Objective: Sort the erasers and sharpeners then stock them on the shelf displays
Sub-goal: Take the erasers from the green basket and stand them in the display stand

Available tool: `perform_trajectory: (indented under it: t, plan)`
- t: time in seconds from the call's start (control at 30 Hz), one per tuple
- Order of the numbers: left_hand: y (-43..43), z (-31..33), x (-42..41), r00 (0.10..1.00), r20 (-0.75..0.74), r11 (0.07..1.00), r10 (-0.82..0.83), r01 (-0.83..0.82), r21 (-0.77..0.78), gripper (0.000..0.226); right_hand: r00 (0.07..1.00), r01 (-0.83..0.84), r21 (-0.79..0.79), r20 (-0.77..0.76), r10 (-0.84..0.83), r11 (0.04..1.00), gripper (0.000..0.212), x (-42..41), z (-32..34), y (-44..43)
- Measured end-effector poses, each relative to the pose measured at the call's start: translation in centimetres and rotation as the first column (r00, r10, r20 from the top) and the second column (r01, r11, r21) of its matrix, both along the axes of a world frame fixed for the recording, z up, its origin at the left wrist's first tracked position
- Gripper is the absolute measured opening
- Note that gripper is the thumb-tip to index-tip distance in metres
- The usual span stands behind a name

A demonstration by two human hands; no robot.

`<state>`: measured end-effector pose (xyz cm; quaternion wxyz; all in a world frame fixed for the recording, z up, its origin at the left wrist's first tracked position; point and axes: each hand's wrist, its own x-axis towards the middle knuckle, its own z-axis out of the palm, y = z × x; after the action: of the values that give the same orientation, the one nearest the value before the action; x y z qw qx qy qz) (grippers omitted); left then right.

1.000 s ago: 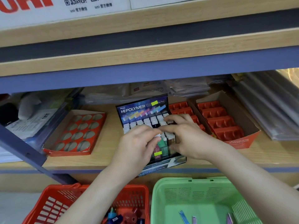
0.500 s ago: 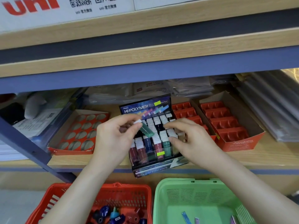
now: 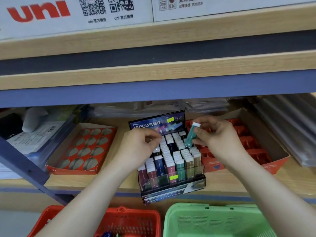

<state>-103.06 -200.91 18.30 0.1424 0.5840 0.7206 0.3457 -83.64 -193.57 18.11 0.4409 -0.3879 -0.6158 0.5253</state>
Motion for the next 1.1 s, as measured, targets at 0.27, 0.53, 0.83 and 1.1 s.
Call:
perform_trajectory:
  t: [0.27, 0.53, 0.83, 1.1]
  plan:
    - [5.4, 0.9, 1.6, 0.874, -0.435, 0.958, -0.217, 0.104, -0.267, 0.018, 0.989, 0.016, 0.124, 0.146, -0.034, 0.992, 0.025, -1.8, -1.1, 1.1]
    - [6.9, 2.2, 2.9, 0.711, -0.624, 0.912, -0.325, 0.062, -0.405, 0.023, 0.974, -0.058, 0.176, 0.225, 0.017, 0.983, 0.029, -1.4, -0.5, 1.4]
    - [3.3, 2.4, 0.8, 0.940, 0.206, 0.945, -0.273, 0.302, -0.124, 0.029, 0.913, -0.143, 0.270, 0.407, 0.022, 0.952, 0.032, -2.5, -1.1, 1.0]
    - [3.5, -0.7, 1.1, 0.978, -0.055, 0.973, -0.200, 0.192, -0.132, 0.023, 0.902, -0.128, 0.297, 0.432, -0.014, 0.946, 0.027, -1.9, -2.1, 0.4]
